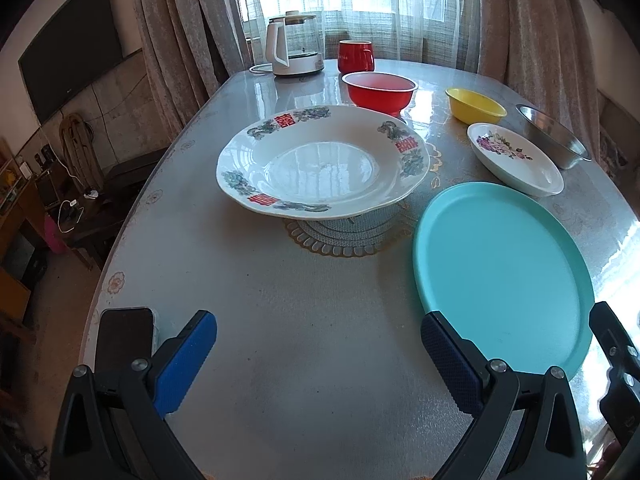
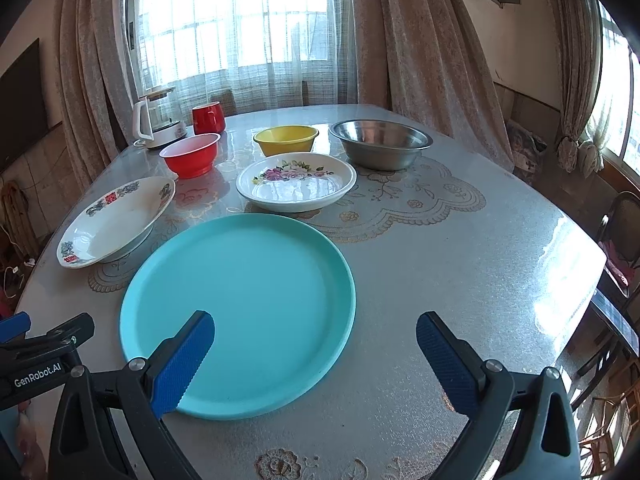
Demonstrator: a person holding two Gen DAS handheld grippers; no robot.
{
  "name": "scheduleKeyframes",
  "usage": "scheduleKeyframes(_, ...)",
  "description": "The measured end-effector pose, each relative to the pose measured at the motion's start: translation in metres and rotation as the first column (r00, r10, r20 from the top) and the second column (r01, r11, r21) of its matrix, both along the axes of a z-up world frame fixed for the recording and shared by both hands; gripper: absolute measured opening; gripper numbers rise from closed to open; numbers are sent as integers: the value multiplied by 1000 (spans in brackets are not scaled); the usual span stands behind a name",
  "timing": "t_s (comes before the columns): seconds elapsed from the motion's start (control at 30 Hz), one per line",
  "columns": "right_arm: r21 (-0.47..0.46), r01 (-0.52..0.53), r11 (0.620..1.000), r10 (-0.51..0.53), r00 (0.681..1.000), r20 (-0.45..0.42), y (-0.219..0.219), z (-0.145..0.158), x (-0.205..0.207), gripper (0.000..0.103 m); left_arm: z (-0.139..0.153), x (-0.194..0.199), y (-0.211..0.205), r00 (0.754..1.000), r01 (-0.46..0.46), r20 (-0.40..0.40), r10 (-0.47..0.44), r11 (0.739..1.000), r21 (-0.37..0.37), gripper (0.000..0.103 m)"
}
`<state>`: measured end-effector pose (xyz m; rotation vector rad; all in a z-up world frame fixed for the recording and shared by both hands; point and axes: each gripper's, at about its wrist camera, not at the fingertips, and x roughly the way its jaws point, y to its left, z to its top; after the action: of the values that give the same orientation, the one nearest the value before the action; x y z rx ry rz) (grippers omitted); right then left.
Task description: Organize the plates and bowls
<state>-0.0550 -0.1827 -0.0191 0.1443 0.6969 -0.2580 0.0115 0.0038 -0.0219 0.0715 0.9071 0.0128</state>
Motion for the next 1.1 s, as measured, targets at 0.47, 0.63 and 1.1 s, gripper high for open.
scheduleKeyframes(0.47,56,6,998,-6,1000,1,-19,-2,11,103,-1,14,10,999,44,-16,-46,992,-116,103)
scheduleKeyframes(0.63,116,-47,992,49,999,-16,-36,-11,23,103,-7,17,0,995,89,-36,-95,987,-134,103)
scheduleKeyframes(1.1,248,-83,965,97,994,-43,-63,-29,40,72,-20,24,-25,980,177,-67,-189,971,-160,62)
